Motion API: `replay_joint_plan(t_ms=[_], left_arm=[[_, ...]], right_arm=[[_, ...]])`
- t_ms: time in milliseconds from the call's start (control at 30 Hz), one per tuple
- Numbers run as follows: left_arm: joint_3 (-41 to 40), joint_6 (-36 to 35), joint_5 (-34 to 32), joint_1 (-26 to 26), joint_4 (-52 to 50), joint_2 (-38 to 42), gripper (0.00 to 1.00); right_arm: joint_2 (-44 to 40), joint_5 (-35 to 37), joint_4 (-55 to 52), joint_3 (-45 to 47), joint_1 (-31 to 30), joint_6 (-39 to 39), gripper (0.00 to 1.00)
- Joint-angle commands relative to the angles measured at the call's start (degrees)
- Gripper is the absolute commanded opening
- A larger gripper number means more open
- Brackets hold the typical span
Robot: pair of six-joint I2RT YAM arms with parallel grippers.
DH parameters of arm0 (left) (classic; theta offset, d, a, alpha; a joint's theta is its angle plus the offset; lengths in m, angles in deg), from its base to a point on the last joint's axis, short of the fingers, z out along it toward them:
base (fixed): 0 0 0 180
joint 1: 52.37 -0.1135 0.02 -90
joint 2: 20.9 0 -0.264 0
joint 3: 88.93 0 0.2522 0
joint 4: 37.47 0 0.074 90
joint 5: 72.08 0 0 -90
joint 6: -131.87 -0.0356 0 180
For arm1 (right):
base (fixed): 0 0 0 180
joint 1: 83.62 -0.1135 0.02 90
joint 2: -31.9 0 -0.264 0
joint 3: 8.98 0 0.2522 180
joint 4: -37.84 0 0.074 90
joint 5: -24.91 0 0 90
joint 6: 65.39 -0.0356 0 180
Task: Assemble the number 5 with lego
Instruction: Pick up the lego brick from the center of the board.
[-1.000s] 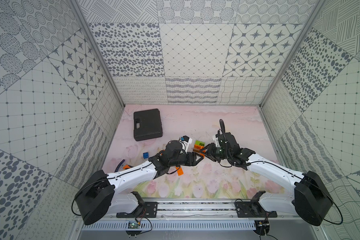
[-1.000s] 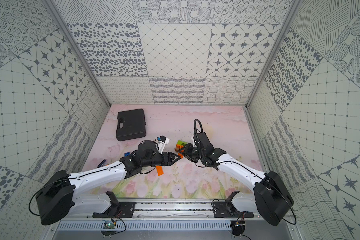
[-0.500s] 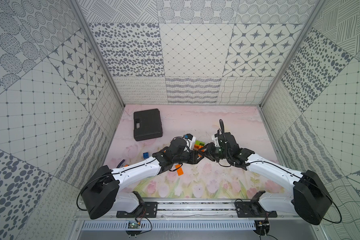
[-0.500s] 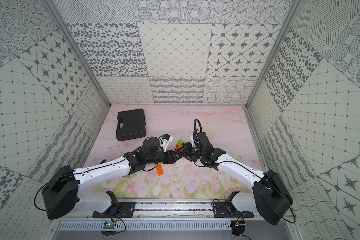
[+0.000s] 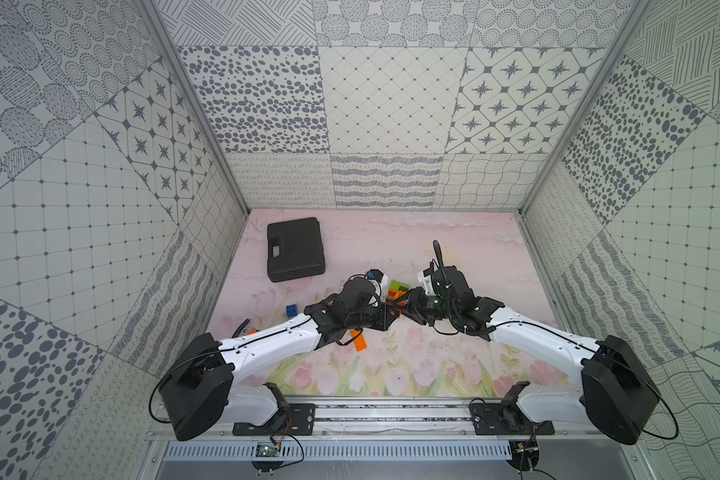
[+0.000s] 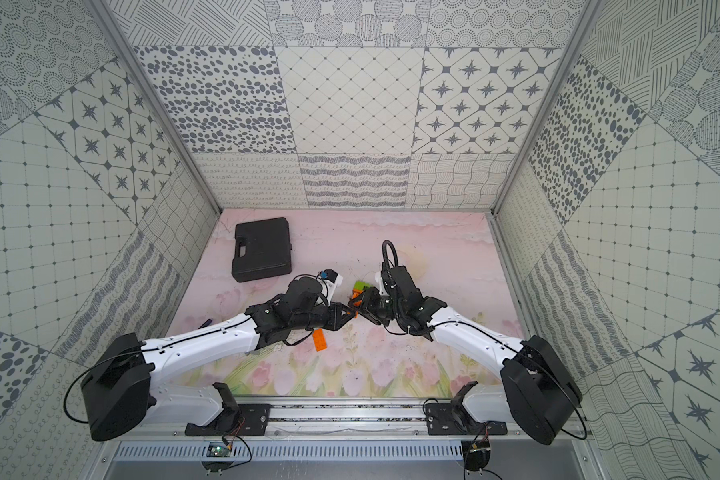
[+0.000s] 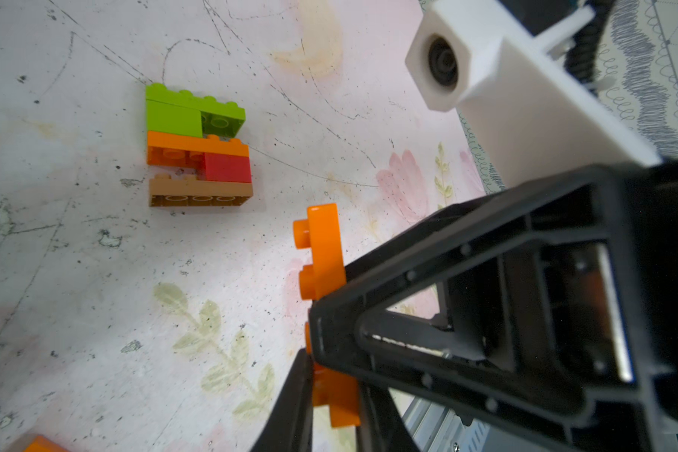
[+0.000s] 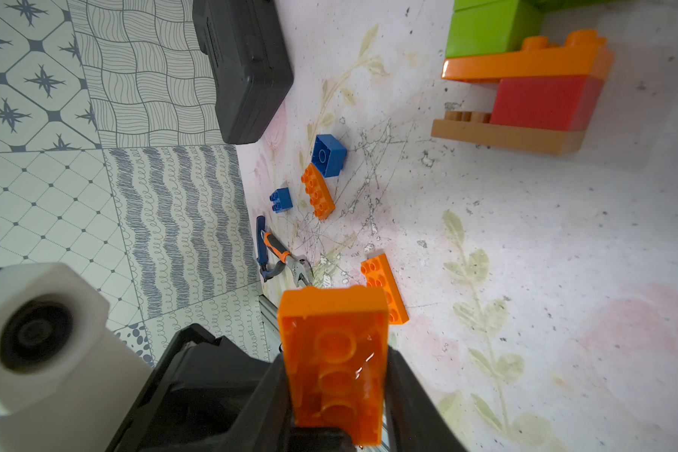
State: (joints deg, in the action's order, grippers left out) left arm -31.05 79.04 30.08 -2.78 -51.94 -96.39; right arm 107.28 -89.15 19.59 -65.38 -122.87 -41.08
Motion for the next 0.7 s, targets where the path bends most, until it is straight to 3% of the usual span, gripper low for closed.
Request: replay_joint_plan(t_ms=[0, 67, 133, 300, 400, 500, 667], left_arm=[[1.1, -4.5, -4.2, 0.3, -3.4, 0.9, 0.04], [1.4, -5.5, -5.3, 0.4, -4.8, 1.3, 0.0], [2.1, -7.4, -7.5, 0.8, -7.0, 1.7, 0.0], [3.3, -14.0, -17.4, 3.8, -12.7, 2.0, 0.0], [3.4, -19.9, -25.4, 6.3, -14.6, 1.8, 0.0], [3.0, -27.9, -29.2, 9.2, -14.0, 0.3, 0.0], [2.7, -42.8, -39.5, 17.5, -10.3, -6.5, 0.0]], right_arm=[[-0.4, -0.1, 1.0, -0.3, -0.3, 0.4, 0.46], [-1.0, 0.4, 0.0, -0.3, -0.3, 0.9, 0.57], [-2.4, 2.1, -2.1, -0.3, -0.2, 1.5, 0.62], [-7.8, 10.3, -13.6, -1.4, 0.5, 5.3, 0.85], [-11.6, 14.1, -19.5, -0.4, 2.5, 6.0, 0.91], [-15.6, 15.7, -23.1, 2.0, 5.5, 6.2, 0.96], [-20.3, 15.3, -27.6, 5.7, 12.2, 7.1, 0.99]])
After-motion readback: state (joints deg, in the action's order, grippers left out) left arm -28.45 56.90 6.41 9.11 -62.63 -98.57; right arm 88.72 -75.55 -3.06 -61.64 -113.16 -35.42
